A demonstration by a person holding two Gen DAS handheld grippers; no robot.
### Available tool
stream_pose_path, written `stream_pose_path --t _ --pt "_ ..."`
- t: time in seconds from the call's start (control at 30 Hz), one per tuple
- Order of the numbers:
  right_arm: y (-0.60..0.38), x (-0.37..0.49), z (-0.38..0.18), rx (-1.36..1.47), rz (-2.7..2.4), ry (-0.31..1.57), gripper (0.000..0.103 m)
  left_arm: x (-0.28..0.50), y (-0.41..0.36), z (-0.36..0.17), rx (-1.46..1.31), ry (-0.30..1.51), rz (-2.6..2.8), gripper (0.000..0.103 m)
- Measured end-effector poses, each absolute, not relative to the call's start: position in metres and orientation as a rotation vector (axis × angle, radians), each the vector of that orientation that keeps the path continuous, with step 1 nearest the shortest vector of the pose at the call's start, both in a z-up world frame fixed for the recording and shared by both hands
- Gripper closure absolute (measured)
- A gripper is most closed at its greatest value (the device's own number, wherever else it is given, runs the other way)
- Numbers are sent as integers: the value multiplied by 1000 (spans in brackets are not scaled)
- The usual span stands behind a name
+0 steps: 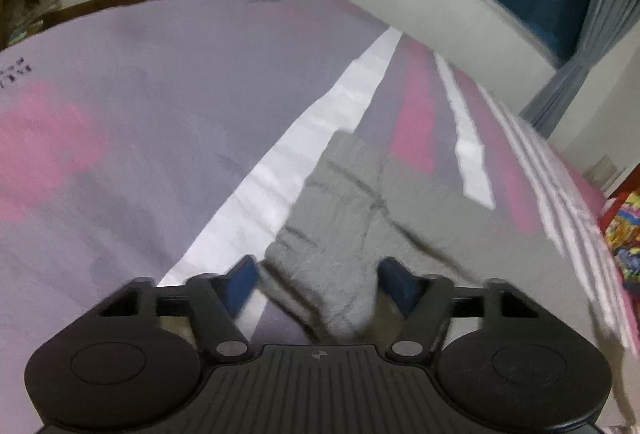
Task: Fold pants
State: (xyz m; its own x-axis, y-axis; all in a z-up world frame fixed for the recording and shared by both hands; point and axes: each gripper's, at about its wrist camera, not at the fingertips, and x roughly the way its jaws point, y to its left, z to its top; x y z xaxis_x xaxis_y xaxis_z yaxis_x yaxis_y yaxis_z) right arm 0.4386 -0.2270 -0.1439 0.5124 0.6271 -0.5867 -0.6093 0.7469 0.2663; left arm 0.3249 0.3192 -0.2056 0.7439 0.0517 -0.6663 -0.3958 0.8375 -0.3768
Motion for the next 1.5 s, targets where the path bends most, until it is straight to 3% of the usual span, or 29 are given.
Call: stream_pose_path --t 0.13,0.3,0.33,0.37,0.43,0.5,0.63,0.7,0.77,0.97,1.13,1.23,1.27,1.33,1.37,1.5 --pt "-156 486 -176 -97 825 794 51 327 322 -216 -540 675 221 47" --pt "-123 502 -197 -120 922 901 61 320 327 -223 -543 644 186 48" --pt "-120 503 -200 -127 939 912 71 319 327 -224 -545 638 183 48" --pt "-117 496 -197 -134 962 901 99 318 327 -224 -545 633 180 50" --pt "-113 489 -186 -198 974 856 100 316 326 -218 -539 607 181 60" --pt "-107 474 -169 -255 937 787 101 317 324 -208 -496 572 182 64" --pt "-98 485 -203 -252 781 899 99 330 320 -218 -468 617 217 63" --pt "-104 478 -195 -206 741 872 90 323 324 -215 -485 620 229 45" --pt "-129 457 -175 -176 671 779 80 308 327 -208 -487 610 263 33" --pt "-213 388 -167 -99 614 785 78 296 275 -160 -314 423 253 32" --pt "-313 360 -182 -75 393 841 74 358 231 -195 -185 729 111 30" --pt "-434 339 -177 31 107 825 73 354 231 -199 -182 737 95 30" --pt "-478 328 -175 96 14 834 74 352 229 -199 -181 741 94 30" --pt "-539 307 -170 200 -117 850 89 349 226 -197 -174 756 93 30" --pt "-561 294 -163 230 -196 841 77 348 224 -197 -166 762 95 30" --pt "-620 232 -142 483 -225 692 71 343 221 -193 -201 766 109 29"
